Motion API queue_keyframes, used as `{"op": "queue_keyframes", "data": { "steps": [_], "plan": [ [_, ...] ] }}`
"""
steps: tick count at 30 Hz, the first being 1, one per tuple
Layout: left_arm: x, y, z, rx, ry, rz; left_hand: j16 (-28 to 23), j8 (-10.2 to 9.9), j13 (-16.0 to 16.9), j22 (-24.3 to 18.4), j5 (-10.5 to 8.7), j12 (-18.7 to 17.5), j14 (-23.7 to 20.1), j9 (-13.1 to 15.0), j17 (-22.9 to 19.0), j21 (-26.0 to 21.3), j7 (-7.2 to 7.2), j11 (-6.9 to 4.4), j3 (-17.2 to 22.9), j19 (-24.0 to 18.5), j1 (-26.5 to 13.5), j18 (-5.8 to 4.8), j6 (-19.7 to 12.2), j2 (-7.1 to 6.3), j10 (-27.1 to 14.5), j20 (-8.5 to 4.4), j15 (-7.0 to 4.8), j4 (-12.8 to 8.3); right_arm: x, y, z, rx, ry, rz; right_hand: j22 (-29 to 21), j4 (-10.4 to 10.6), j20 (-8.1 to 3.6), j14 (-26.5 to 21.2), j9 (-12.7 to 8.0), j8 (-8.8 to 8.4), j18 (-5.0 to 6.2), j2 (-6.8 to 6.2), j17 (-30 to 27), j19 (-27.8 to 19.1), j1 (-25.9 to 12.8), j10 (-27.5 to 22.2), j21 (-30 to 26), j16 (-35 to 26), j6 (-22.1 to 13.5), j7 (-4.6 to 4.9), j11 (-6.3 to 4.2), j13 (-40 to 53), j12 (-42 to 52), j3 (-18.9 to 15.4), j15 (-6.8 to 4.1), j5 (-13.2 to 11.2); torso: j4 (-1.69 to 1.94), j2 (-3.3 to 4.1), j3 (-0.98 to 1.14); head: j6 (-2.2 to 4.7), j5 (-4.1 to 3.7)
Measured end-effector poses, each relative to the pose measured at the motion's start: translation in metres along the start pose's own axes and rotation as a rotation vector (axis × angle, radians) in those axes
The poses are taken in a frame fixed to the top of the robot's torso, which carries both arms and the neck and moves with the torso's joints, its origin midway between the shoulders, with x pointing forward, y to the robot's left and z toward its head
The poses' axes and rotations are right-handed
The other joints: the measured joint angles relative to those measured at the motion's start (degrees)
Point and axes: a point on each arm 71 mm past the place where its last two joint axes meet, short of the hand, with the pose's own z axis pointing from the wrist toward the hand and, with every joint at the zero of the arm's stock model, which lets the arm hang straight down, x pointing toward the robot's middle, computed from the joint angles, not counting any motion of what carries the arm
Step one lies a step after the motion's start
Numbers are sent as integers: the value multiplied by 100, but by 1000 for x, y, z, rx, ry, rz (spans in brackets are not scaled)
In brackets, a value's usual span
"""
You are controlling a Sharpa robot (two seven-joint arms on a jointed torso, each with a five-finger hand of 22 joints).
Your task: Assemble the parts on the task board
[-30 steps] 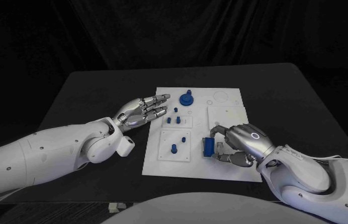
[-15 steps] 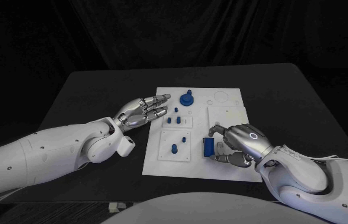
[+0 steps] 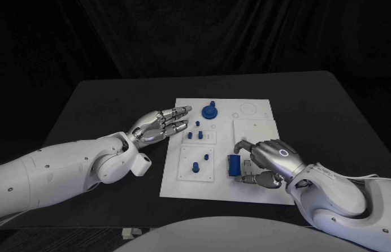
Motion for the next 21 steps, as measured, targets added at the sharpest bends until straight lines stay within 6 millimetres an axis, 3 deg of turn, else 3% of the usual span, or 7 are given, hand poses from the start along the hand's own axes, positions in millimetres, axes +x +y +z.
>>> {"op": "queue_keyframes", "data": {
  "steps": [2, 6, 9, 16, 21],
  "plan": [
    [0, 0, 0, 0, 0, 0, 0, 0, 0, 0, 0, 0, 0, 0, 0, 0, 0, 0, 0, 0, 0, 0, 0, 0, 0, 0, 0, 0, 0, 0, 0, 1, 2, -1, 0, -6, 0, 0, -18, 51, 0, 38, -11, 0, 37, 0, -23, -24, 57, -4, 0, 0, 0, 44, 0, 60, 0, 0, 0, 0, 0],
    [0, 0, 0, 0, 1, -1, 0, 0, 0, 0, 0, 0, 0, 0, 0, 0, 0, 0, 0, 0, 0, 0, 0, 0, 0, 0, 0, 0, 1, 0, 1, 3, 5, -3, 0, -21, 0, 0, -126, 180, 0, 198, -54, 0, 195, 0, -102, -55, 119, -20, 0, 0, -39, 170, 0, 810, 0, 1, 0, 0, 1],
    [0, 0, 0, 0, 2, -1, 0, 0, 0, -1, 0, 0, 0, 0, 0, 0, 0, 0, 0, 0, 0, 0, 0, 0, 0, 0, 0, 0, 2, 0, 2, 2, 9, -5, -1, -20, 0, 0, -204, 215, 0, 234, -76, 0, 231, 0, -110, -61, 160, -21, 0, 0, -39, 169, 0, 1186, 0, 1, 0, 0, 8],
    [1, 0, 1, 0, 4, -3, 0, 0, 0, -1, -1, 0, 0, 0, 5, 0, 0, 0, 0, 0, 0, 0, 0, 0, 0, 0, 0, 0, 3, 1, 3, -2, 16, -7, -1, -37, 13, 0, -355, 259, 0, 269, -90, -13, 311, 0, -162, -92, 200, -20, 0, 0, -62, 217, 0, 1735, 1, 3, 0, 0, 8],
    [1, 0, 1, 0, 5, -3, 0, 0, 0, -1, -1, 0, 0, 0, 5, 0, 0, 0, 0, 0, 0, 0, 0, 0, 0, 0, 0, 0, 3, 2, 4, -4, 16, -7, -2, -36, 11, 0, -417, 297, 0, 263, -96, -11, 388, 0, -162, -92, 192, -13, 0, 0, -62, 250, 0, 1975, 1, 3, 0, 0, 15]
  ]
}}
